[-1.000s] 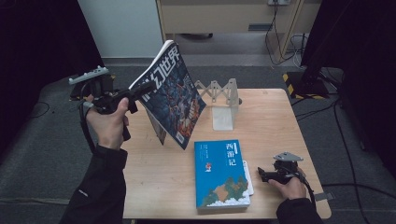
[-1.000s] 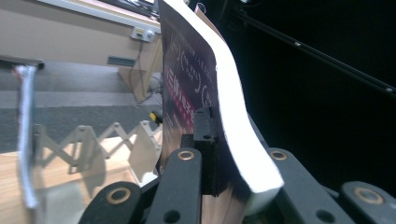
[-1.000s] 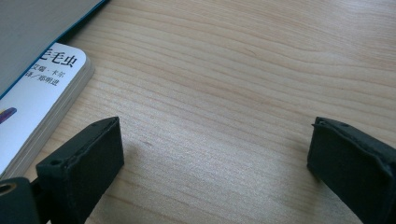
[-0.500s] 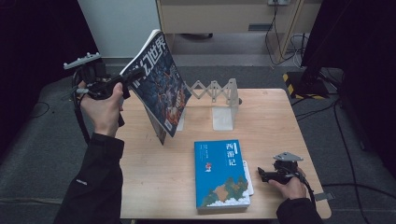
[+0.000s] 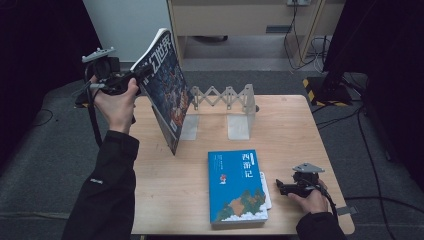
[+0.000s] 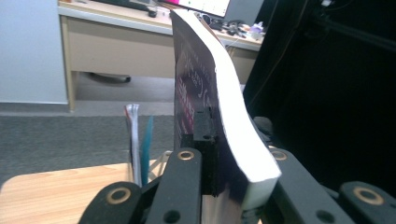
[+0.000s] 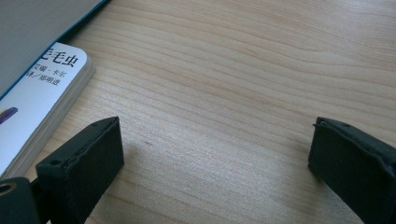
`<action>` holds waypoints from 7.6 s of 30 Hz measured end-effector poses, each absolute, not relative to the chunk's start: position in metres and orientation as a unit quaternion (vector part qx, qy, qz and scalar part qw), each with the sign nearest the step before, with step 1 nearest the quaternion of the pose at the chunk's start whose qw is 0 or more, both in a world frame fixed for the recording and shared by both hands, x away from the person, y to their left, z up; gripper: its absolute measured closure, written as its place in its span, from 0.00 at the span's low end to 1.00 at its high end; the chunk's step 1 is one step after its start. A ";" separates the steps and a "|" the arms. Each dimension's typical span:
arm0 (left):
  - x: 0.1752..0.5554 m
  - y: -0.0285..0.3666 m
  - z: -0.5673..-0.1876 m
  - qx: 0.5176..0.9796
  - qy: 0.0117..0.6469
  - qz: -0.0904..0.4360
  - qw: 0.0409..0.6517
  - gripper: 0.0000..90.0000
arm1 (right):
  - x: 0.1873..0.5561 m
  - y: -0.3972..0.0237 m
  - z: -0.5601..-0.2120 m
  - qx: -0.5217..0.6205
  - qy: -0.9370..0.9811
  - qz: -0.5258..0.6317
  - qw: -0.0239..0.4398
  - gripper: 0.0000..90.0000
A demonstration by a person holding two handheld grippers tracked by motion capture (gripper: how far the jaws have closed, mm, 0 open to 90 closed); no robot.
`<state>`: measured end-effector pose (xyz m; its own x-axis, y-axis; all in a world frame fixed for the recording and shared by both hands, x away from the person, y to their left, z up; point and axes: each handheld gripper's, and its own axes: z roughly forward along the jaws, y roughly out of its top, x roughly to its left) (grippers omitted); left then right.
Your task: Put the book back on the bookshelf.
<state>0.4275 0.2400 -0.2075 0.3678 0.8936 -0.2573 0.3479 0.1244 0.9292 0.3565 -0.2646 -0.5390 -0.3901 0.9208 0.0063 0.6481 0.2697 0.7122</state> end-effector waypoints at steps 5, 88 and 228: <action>0.436 0.234 -0.211 0.614 0.511 0.260 0.542 0.91 | 0.357 -0.265 -0.539 0.508 0.771 0.322 0.209 0.04; 0.489 0.173 -0.315 0.650 0.534 0.368 0.397 0.91 | 0.357 -0.264 -0.539 0.509 0.770 0.323 0.209 0.04; 0.505 0.175 -0.333 0.642 0.588 0.359 0.337 0.89 | 0.357 -0.261 -0.539 0.492 0.781 0.327 0.201 0.04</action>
